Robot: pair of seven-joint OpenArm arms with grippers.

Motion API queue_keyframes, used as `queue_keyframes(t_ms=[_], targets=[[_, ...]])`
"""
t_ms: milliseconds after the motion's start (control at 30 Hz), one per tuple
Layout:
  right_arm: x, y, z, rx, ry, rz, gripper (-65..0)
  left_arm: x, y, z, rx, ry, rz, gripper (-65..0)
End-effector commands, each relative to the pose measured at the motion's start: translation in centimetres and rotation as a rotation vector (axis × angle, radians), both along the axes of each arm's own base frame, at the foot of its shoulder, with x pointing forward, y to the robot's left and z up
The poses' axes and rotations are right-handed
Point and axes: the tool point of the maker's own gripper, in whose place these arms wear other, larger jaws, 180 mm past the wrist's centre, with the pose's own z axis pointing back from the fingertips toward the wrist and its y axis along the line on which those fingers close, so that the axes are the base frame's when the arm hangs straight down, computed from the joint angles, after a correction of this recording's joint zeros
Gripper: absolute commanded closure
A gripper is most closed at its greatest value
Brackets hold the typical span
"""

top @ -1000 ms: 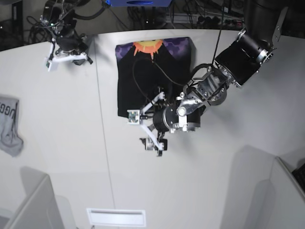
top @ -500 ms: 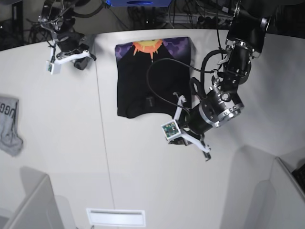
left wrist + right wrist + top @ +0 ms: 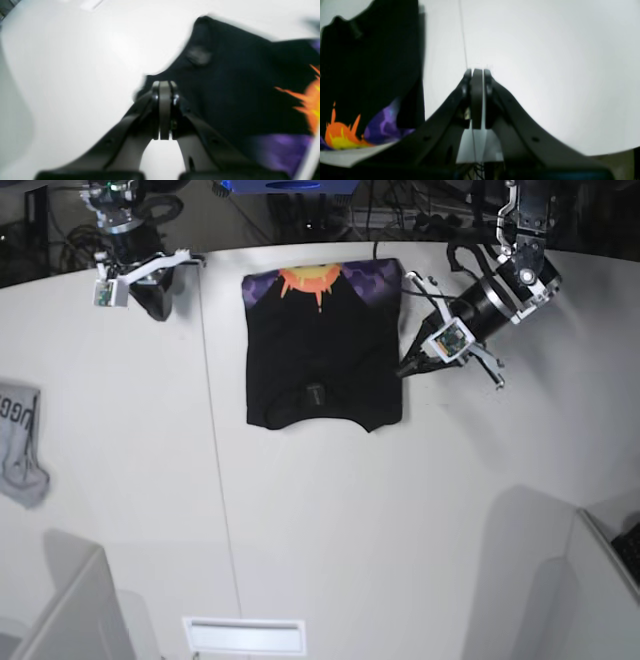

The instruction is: Fold the T-shirt properly

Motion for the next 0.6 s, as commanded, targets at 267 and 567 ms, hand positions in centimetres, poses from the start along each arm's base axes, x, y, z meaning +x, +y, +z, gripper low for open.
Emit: queue_keyframes(t_ms=[267, 567], targets=[[-2.6, -5.8, 2.1, -0.111, -0.094, -0.123, 0.0, -7.7, 2.9, -2.4, -0.139, 0.109, 0.078, 0.0], [-9.3, -6.5, 0.2, -0.135, 0.091, -0.131, 0.0, -17.0, 4.3, -6.5, -0.127, 0.375, 0.155, 0.0]])
